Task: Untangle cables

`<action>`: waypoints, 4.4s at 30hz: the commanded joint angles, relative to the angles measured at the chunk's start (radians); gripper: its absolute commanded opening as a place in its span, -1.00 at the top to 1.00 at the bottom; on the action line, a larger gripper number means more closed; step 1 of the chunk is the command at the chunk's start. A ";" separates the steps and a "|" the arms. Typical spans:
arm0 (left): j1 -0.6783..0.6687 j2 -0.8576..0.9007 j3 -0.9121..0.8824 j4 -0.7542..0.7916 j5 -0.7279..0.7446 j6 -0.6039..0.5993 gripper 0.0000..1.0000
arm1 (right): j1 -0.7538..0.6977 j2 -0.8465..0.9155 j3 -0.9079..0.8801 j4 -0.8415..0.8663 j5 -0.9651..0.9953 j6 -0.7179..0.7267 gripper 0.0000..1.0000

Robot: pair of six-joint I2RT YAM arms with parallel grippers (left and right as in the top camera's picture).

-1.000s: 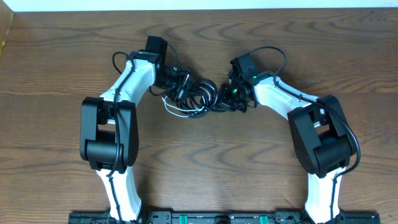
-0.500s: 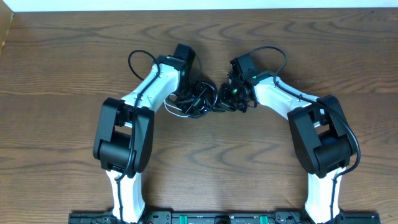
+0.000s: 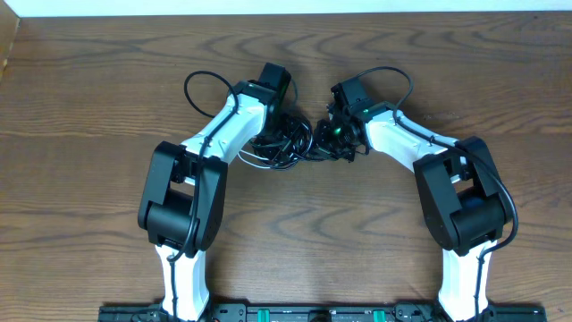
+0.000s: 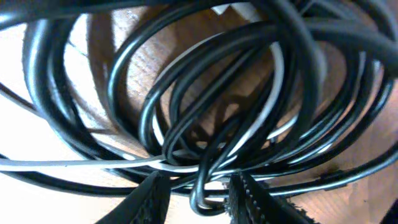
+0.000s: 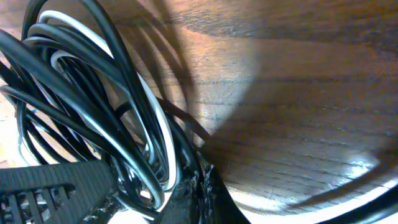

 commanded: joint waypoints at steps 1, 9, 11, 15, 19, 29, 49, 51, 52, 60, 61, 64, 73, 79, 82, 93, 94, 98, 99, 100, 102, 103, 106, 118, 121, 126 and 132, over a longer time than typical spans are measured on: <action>-0.006 -0.005 0.004 0.001 -0.024 -0.009 0.31 | 0.004 0.024 -0.033 -0.013 0.064 -0.004 0.97; -0.010 0.000 0.004 0.002 -0.017 -0.010 0.43 | 0.004 0.024 -0.033 -0.013 0.064 -0.004 0.96; -0.012 0.001 0.004 0.002 -0.018 -0.010 0.43 | 0.004 0.024 -0.033 -0.013 0.064 -0.004 0.96; -0.021 0.014 0.004 0.002 -0.018 -0.010 0.43 | 0.004 0.024 -0.033 -0.013 0.064 -0.004 0.96; -0.025 0.027 0.004 0.002 -0.018 -0.010 0.50 | 0.004 0.024 -0.033 -0.013 0.064 -0.004 0.96; -0.025 0.027 0.004 0.005 -0.017 -0.012 0.78 | 0.004 0.024 -0.033 -0.013 0.064 -0.004 0.97; -0.039 0.027 0.003 0.024 -0.077 -0.013 0.69 | 0.004 0.024 -0.033 -0.013 0.064 -0.004 0.97; -0.039 0.027 0.002 0.027 -0.077 -0.013 0.69 | 0.004 0.024 -0.033 -0.013 0.064 -0.004 0.97; -0.039 0.027 0.000 0.028 -0.077 -0.013 0.69 | 0.004 0.024 -0.033 -0.013 0.064 -0.004 0.97; -0.038 0.027 -0.006 0.032 -0.095 -0.013 0.70 | 0.004 0.024 -0.033 -0.013 0.065 -0.004 0.96; -0.039 0.027 -0.006 0.032 -0.095 -0.013 0.72 | 0.004 0.024 -0.033 -0.013 0.065 -0.004 0.96; -0.039 0.027 -0.006 0.032 -0.095 -0.013 0.72 | 0.004 0.024 -0.033 -0.013 0.072 -0.004 0.97; -0.058 0.027 -0.006 0.032 -0.121 -0.013 0.71 | 0.004 0.024 -0.033 -0.013 0.072 -0.004 0.97; -0.076 0.027 -0.006 0.050 -0.132 -0.014 0.85 | 0.004 0.024 -0.033 -0.013 0.072 -0.004 0.97; -0.076 0.027 -0.006 0.047 -0.128 -0.016 0.85 | 0.004 0.024 -0.033 -0.013 0.071 -0.004 0.97; -0.040 0.026 -0.005 0.043 0.096 -0.016 0.85 | 0.005 0.024 -0.033 -0.013 0.072 -0.004 0.98; -0.034 0.026 -0.005 0.043 0.125 -0.016 0.85 | 0.005 0.024 -0.033 -0.013 0.072 -0.004 0.98; 0.000 0.026 -0.005 0.043 0.240 -0.011 0.85 | 0.005 0.024 -0.033 -0.013 0.071 -0.004 0.97; 0.007 0.026 -0.005 0.044 0.265 -0.008 0.85 | 0.005 0.024 -0.033 -0.013 0.072 -0.004 0.97; 0.016 0.026 -0.005 0.047 0.294 -0.003 0.85 | 0.005 0.024 -0.033 -0.013 0.071 -0.004 0.97; 0.031 0.026 -0.005 0.047 0.341 0.000 0.85 | 0.005 0.024 -0.033 -0.013 0.071 -0.004 0.98; 0.037 0.026 -0.005 0.047 0.360 0.000 0.85 | 0.005 0.024 -0.033 -0.013 0.072 -0.004 0.97; 0.054 0.026 -0.005 0.054 0.418 0.016 0.85 | 0.005 0.024 -0.033 -0.013 0.071 -0.004 0.98; 0.129 0.026 -0.005 0.061 0.616 0.087 0.85 | 0.006 0.024 -0.033 -0.013 0.072 -0.004 0.97; 0.151 0.026 -0.005 0.061 0.629 0.140 0.85 | 0.006 0.024 -0.033 -0.013 0.072 -0.004 0.97; 0.136 0.026 -0.005 -0.030 0.457 0.183 0.81 | 0.006 0.024 -0.033 -0.013 0.080 -0.004 0.97; 0.091 0.026 -0.005 -0.033 0.260 0.087 0.17 | 0.006 0.024 -0.033 -0.013 0.082 -0.004 0.98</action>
